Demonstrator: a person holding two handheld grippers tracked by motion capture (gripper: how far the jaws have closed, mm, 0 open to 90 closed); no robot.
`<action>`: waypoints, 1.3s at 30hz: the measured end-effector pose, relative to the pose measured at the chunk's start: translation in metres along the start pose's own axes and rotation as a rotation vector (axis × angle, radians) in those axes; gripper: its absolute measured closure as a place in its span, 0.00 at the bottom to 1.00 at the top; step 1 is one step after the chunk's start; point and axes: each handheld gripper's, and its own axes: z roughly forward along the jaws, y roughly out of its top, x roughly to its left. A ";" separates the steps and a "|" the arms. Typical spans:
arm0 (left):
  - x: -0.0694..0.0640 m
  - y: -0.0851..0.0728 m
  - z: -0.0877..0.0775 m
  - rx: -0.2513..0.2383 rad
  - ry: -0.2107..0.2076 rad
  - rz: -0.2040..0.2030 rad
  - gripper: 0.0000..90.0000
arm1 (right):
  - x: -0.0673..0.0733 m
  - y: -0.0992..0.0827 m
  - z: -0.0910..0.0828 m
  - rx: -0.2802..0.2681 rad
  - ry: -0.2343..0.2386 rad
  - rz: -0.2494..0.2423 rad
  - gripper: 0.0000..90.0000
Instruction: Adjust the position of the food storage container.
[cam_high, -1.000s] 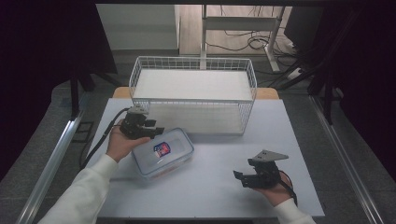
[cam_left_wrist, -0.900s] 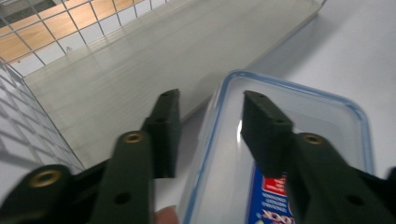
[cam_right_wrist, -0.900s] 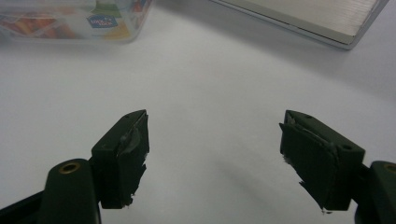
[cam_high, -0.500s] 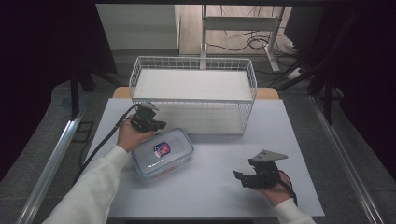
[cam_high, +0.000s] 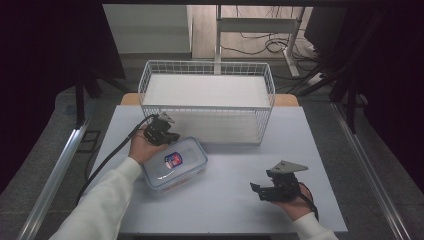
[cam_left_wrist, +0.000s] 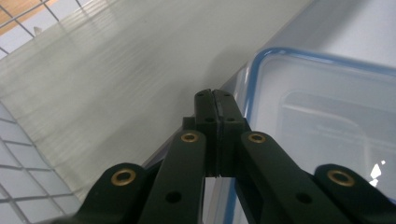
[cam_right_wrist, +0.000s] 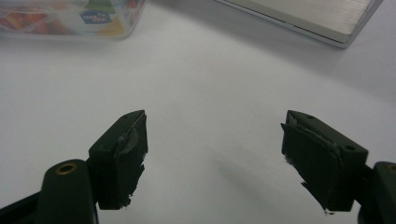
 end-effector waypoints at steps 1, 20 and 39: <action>0.000 0.000 0.000 0.002 0.004 0.003 1.00 | 0.000 0.000 0.000 0.002 -0.001 -0.001 0.25; -0.032 0.004 0.003 0.021 -0.082 0.060 1.00 | 0.000 0.001 0.002 0.004 0.003 -0.003 0.25; -0.052 0.005 -0.008 0.025 -0.131 0.117 1.00 | -0.001 0.000 0.002 0.005 -0.004 -0.002 0.25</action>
